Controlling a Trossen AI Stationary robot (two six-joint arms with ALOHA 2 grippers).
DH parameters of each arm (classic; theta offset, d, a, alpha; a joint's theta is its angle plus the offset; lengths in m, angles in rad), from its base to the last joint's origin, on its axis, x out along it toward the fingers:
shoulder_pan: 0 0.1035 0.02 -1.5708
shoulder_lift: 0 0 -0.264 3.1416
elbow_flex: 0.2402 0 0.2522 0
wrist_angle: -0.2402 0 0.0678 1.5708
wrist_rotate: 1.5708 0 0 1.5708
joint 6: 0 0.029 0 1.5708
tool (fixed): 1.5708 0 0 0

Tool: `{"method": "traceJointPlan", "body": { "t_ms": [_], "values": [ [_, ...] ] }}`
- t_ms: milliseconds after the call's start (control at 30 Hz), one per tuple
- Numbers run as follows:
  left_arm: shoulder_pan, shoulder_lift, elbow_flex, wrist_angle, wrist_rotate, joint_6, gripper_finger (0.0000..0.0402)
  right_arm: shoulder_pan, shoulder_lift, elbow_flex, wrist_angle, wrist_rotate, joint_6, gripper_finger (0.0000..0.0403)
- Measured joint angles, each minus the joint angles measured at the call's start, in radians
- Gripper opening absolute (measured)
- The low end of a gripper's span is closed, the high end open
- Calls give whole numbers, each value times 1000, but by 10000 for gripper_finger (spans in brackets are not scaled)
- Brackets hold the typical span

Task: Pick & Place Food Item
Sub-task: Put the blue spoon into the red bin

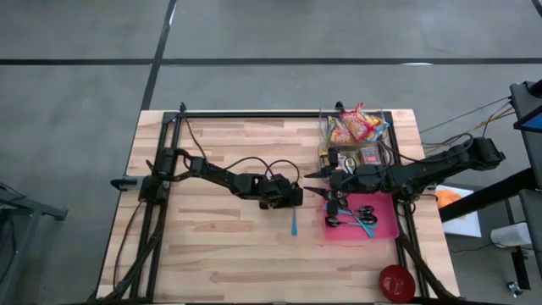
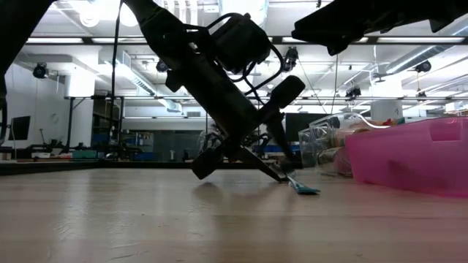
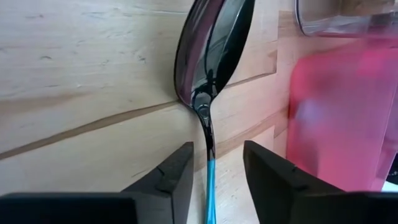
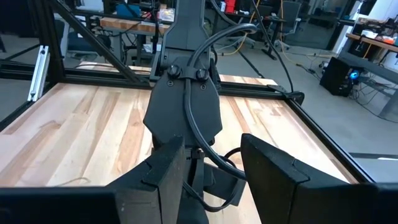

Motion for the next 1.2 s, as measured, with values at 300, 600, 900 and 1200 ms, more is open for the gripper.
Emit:
{"method": "traceJointPlan", "body": {
  "t_ms": [300, 600, 900, 1200],
  "values": [
    [18, -31, -1, 52, 24, 248, 152, 0, 0, 0, 0, 0, 0, 156],
    [28, -167, -1, 41, 57, 897, 130, 0, 0, 0, 0, 0, 0, 156],
    [28, -399, -145, 2, -31, 1095, 7, 0, 0, 0, 0, 0, 0, 156],
    [26, -784, -442, 31, -36, 1332, 1, 0, 0, 0, 1, 0, 0, 156]
  ]
}}
